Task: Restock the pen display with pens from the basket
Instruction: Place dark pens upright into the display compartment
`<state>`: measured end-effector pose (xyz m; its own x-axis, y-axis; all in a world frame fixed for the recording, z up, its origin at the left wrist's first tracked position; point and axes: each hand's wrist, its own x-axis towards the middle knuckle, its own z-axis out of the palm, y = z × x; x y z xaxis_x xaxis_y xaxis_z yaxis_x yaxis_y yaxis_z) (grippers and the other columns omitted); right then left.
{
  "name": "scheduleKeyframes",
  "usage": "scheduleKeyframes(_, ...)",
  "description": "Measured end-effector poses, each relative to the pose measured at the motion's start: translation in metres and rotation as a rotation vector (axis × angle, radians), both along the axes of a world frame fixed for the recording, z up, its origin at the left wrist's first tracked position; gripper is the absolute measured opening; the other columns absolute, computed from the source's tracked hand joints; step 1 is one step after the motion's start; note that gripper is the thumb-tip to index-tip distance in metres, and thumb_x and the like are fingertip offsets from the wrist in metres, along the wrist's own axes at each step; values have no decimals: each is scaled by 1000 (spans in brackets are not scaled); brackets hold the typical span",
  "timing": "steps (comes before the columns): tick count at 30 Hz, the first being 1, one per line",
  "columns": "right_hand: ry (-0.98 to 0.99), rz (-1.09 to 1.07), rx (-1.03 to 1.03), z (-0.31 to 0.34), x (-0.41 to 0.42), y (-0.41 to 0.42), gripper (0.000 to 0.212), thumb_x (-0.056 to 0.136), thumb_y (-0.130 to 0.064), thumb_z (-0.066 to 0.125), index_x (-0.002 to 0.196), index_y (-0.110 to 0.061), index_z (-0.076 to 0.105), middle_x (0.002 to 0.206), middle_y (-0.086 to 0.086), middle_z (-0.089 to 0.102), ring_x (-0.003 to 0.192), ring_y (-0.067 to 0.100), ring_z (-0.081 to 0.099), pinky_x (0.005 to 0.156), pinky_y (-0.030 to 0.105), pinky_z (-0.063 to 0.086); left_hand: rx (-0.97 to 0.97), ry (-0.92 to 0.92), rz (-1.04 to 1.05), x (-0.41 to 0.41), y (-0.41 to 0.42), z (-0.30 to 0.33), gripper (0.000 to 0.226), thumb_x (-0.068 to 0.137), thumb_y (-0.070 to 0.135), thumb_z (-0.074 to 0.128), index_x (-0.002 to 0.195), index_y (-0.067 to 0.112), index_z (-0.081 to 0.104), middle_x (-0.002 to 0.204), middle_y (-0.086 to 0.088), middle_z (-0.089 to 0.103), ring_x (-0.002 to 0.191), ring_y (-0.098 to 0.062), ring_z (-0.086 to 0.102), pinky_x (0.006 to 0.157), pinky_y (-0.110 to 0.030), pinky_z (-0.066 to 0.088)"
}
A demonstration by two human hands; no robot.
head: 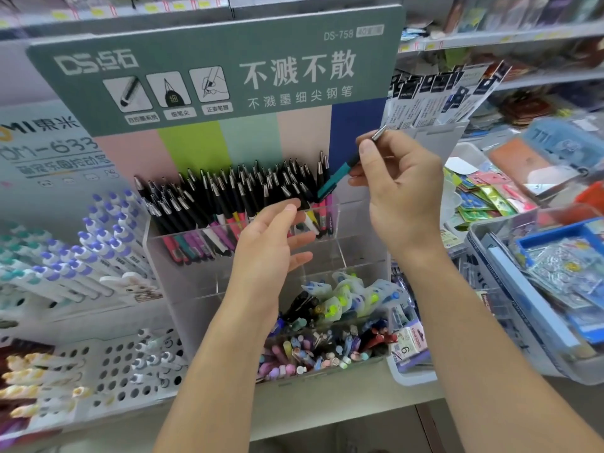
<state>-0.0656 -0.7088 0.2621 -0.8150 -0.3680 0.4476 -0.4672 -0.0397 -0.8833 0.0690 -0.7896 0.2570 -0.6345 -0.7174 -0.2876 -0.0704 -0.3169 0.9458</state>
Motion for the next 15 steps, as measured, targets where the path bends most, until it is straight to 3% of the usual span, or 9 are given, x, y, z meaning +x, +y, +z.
scheduleKeyframes(4,74,36,74,-13,-3,-8,13,99,-14,61,104,-18,72,87,-6,72,80,12,72,77,36,62,-39,-2,45,0,-3,-1,23,106,30,46,112,28,68,104,10,73,91,-17,74,70,-26,60)
scheduleKeyframes(7,163,114,151,-12,0,-14,18,96,-12,66,112,-13,74,94,-8,72,85,3,69,82,18,55,-38,6,100,-2,-4,1,25,106,32,45,114,24,67,103,7,74,86,-17,75,66,-25,59)
scheduleKeyframes(10,228,179,222,-9,1,-19,18,92,-8,71,108,-15,74,83,-16,69,79,-4,66,76,11,51,-25,16,139,-5,-4,2,22,105,32,46,109,25,67,98,12,74,86,-18,75,68,-28,60)
scheduleKeyframes(12,244,193,275,-10,-1,-20,17,90,-8,71,104,-17,74,79,-15,69,75,-1,66,74,14,54,-30,17,147,-5,-3,3,21,106,32,46,106,27,67,94,15,73,86,-18,75,70,-30,61)
scheduleKeyframes(15,225,159,353,-15,-3,-22,16,87,-9,72,100,-17,76,82,-6,70,73,6,65,74,24,56,-61,9,127,-4,0,1,27,107,31,43,117,23,66,111,9,71,88,-16,75,71,-28,61)
